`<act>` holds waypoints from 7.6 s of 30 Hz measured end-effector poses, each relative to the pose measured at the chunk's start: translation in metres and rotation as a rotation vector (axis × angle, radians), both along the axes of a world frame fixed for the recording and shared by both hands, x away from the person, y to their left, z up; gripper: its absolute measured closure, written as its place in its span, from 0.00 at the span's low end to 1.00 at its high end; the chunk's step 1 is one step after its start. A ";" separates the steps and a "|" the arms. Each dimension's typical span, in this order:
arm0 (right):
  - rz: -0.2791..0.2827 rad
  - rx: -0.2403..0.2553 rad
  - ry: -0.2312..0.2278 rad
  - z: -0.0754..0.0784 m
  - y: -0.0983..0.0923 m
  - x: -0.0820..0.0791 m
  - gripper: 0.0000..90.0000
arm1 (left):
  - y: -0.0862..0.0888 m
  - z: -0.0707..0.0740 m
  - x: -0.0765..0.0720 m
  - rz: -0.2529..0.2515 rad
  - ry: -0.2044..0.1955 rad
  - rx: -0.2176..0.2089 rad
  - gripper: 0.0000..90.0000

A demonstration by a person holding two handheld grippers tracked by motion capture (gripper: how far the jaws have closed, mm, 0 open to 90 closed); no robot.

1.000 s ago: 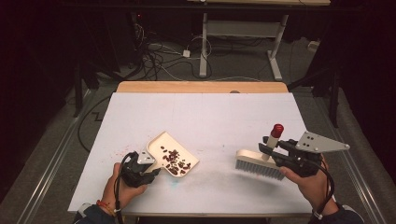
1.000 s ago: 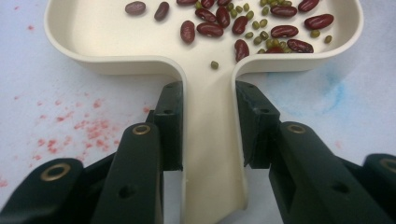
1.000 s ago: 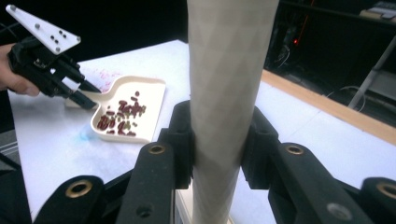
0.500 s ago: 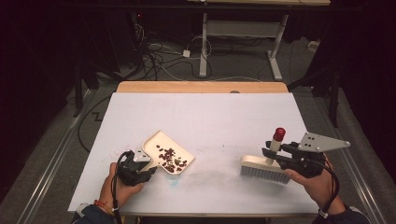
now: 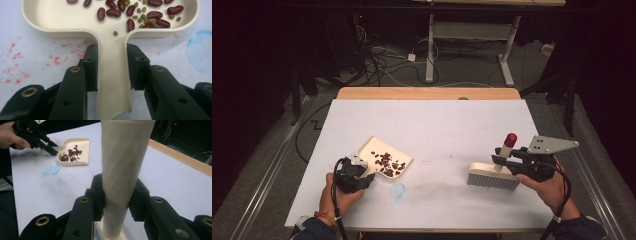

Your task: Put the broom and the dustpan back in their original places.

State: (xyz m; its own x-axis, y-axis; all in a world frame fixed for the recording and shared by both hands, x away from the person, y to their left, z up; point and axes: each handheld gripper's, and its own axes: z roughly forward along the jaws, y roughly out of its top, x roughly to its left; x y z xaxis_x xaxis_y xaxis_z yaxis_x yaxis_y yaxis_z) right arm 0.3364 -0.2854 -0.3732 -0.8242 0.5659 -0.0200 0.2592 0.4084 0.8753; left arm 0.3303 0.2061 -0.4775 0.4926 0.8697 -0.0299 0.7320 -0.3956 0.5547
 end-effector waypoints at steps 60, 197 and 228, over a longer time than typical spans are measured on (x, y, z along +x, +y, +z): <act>-0.433 -0.054 -0.033 -0.049 0.045 0.102 0.47 | 0.007 0.014 -0.051 -0.205 -0.356 -0.016 0.28; -0.231 -0.138 -0.176 -0.095 0.003 -0.053 0.22 | -0.002 0.008 -0.049 -0.266 -0.360 0.034 0.21; -0.225 -0.136 -0.231 -0.085 0.010 -0.056 0.22 | -0.001 0.008 -0.048 -0.259 -0.370 0.028 0.21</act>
